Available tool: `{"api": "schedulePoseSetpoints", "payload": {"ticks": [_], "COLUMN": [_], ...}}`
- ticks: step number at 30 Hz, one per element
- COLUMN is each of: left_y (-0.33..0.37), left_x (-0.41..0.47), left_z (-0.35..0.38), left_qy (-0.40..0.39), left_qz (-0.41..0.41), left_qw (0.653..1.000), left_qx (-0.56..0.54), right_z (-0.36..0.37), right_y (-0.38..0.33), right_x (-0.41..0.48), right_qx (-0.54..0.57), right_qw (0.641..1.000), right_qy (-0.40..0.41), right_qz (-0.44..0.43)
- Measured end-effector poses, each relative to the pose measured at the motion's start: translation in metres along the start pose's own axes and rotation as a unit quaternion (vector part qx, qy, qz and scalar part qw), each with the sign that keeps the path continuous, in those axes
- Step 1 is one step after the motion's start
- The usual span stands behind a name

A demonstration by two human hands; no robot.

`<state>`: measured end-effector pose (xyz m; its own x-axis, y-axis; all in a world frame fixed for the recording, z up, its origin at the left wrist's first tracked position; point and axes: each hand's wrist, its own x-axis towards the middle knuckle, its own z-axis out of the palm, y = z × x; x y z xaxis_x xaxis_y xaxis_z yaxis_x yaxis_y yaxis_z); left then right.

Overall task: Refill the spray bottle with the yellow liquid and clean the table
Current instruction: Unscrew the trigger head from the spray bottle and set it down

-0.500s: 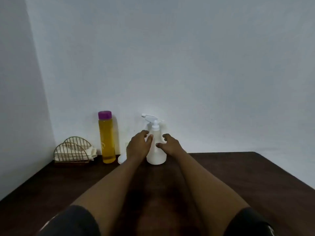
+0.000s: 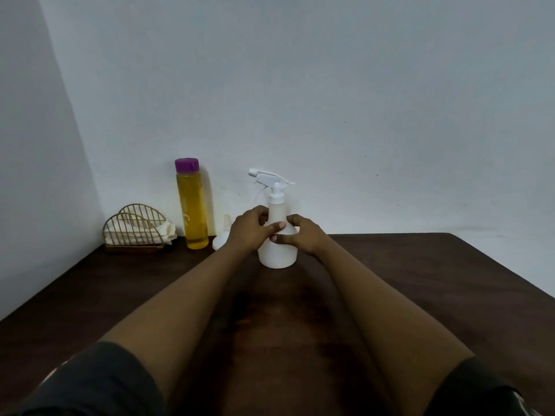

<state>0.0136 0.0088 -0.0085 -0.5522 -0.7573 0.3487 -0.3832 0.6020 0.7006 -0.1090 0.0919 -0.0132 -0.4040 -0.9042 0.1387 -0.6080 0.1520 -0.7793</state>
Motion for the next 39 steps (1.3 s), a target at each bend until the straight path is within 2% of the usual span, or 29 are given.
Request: {"api": "schedulePoseSetpoints", "payload": {"ticks": [11, 20, 27, 30, 32, 35, 39], "left_y": [0.054, 0.069, 0.072, 0.072, 0.071, 0.070, 0.066], "left_x": [-0.147, -0.233, -0.248, -0.251, -0.254, -0.257, -0.261], "left_z": [-0.027, -0.044, -0.046, -0.042, -0.041, -0.036, -0.027], "left_qy": [-0.015, -0.007, 0.004, 0.016, 0.023, 0.035, 0.033], "left_qz": [0.025, 0.054, 0.079, 0.070, 0.070, 0.054, 0.039], "left_qw": [0.998, 0.998, 0.997, 0.995, 0.993, 0.991, 0.983], "left_qx": [0.046, 0.016, -0.007, -0.062, -0.092, -0.117, -0.178], "right_z": [-0.008, -0.007, -0.007, -0.013, -0.020, -0.023, -0.007], "right_y": [-0.026, -0.038, -0.045, -0.044, -0.044, -0.055, -0.075], "right_x": [-0.159, -0.254, -0.276, -0.269, -0.264, -0.255, -0.248], "right_qx": [0.015, -0.004, -0.019, -0.034, 0.025, 0.160, 0.195], "right_qw": [1.000, 0.999, 0.999, 0.996, 0.995, 0.985, 0.968], "right_qy": [-0.022, -0.014, -0.018, -0.070, -0.096, -0.023, 0.120], "right_qz": [-0.017, -0.046, -0.041, -0.034, -0.033, -0.064, -0.104]}}
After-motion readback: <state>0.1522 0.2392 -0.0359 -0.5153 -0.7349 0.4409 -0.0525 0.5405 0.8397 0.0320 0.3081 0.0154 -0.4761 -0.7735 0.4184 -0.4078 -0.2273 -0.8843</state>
